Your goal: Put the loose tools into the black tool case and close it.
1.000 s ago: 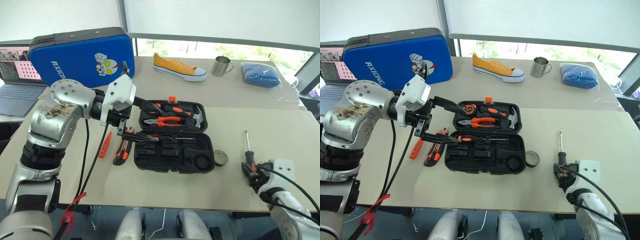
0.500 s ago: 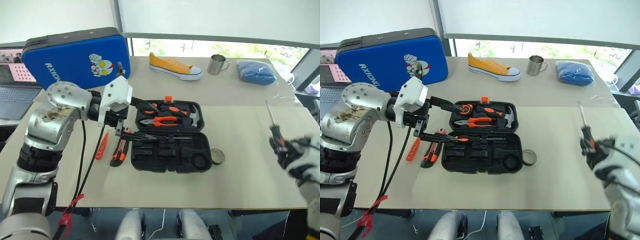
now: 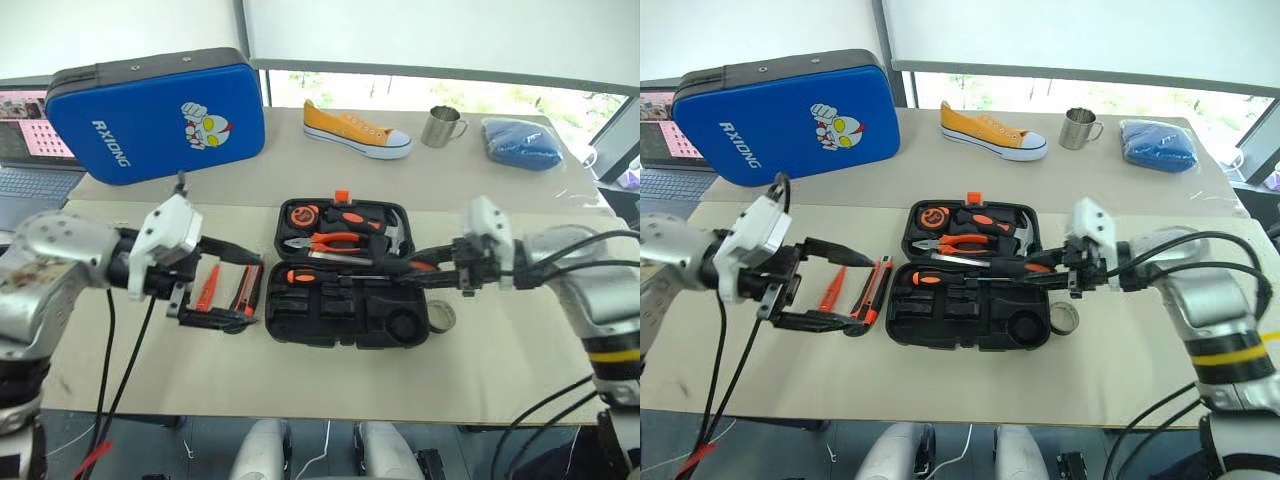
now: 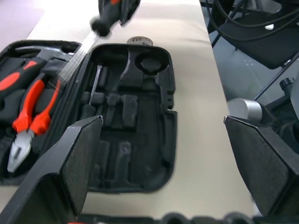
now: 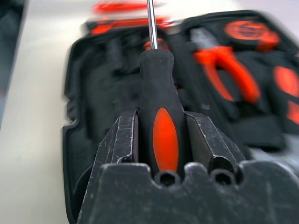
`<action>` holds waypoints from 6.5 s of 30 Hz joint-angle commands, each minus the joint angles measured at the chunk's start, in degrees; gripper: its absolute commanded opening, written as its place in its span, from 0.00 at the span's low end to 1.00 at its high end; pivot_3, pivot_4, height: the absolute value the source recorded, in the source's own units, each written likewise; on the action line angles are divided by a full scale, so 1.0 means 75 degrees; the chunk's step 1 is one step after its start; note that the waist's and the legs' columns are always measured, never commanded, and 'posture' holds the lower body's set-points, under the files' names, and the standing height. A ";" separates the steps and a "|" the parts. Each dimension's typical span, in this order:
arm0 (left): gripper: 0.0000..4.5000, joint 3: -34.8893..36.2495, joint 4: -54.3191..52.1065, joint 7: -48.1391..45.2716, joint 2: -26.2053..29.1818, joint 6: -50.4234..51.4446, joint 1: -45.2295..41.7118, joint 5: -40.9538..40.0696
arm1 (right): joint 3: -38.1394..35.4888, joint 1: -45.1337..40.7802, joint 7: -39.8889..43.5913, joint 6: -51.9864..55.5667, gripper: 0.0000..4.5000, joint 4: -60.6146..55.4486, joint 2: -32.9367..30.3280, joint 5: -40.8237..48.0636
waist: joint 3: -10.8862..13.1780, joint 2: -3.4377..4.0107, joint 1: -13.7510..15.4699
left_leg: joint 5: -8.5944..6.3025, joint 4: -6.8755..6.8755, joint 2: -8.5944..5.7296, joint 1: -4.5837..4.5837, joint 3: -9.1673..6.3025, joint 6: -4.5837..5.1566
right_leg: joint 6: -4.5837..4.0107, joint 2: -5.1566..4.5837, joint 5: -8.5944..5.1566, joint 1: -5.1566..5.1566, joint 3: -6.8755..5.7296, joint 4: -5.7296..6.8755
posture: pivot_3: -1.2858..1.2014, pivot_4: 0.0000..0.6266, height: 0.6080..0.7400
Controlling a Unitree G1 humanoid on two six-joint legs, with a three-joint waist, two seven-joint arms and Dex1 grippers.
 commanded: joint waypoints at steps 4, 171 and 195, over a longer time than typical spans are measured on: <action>1.00 0.0544 -0.0704 0.0539 0.0185 0.0025 0.0424 -0.0231 | 0.0505 -0.0434 0.0439 -0.1785 0.24 0.1324 0.0489 -0.1097 | 0.0001 -0.0001 0.0001 | 0.0004 0.0001 0.0000 0.0003 0.0003 -0.0007 | -0.0002 0.0003 0.0000 -0.0001 -0.0001 0.0009 | 0.52 0.24 0.99; 0.13 -0.4074 0.4124 0.6593 -0.0541 0.7250 -0.3599 0.0103 | -0.1706 0.1825 -0.2958 0.1992 1.00 -0.5436 0.0616 0.3397 | 0.0007 -0.0081 -0.0006 | 0.0028 -0.0047 -0.0004 -0.0004 -0.0015 -0.0071 | -0.0057 -0.0002 -0.0010 -0.0066 -0.0060 0.0061 | 0.52 0.24 0.99; 0.09 -0.5207 0.3430 -0.0338 -0.1386 -0.1674 -0.4868 0.3288 | -0.2880 0.3868 -0.3417 0.2290 1.00 -0.6247 -0.0534 0.3556 | 0.0012 -0.0092 0.0205 | 0.0020 0.0051 0.0007 -0.0078 0.0039 -0.0051 | -0.0041 0.0011 -0.0002 -0.0071 -0.0079 0.0053 | 0.52 0.24 0.99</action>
